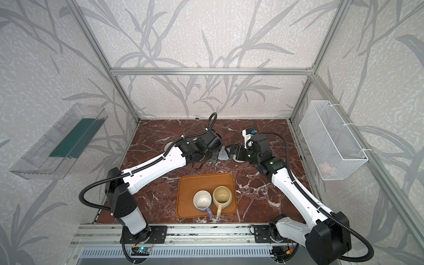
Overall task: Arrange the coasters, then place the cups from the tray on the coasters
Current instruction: 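Carry the black mug with left gripper toward the blue woven coaster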
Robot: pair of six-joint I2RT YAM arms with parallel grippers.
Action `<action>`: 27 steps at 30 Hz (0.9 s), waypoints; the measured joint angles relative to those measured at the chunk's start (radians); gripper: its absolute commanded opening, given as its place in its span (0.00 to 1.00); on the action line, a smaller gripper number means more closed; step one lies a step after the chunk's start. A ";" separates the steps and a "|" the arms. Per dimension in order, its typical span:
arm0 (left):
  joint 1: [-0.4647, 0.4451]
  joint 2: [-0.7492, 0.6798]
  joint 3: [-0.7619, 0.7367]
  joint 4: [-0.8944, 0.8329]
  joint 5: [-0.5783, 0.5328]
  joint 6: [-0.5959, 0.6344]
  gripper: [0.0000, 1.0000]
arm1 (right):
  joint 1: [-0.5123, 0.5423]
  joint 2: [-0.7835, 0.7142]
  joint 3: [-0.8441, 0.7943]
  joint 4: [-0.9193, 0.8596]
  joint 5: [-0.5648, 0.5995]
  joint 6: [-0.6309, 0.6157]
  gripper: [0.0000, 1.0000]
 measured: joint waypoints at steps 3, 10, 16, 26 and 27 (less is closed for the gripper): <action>0.009 0.053 0.039 0.012 0.011 0.000 0.00 | -0.024 0.006 0.000 -0.007 -0.007 -0.003 0.99; 0.028 0.162 0.105 0.029 0.031 0.000 0.00 | -0.082 0.031 0.000 -0.031 -0.019 -0.013 0.99; 0.033 0.266 0.174 0.037 0.036 -0.001 0.00 | -0.105 0.039 0.000 -0.031 -0.031 -0.026 0.99; 0.036 0.378 0.213 0.043 0.027 -0.011 0.00 | -0.131 0.064 -0.040 -0.020 -0.064 -0.043 0.99; 0.038 0.389 0.220 0.043 0.026 -0.013 0.00 | -0.138 0.064 -0.048 -0.016 -0.071 -0.042 0.99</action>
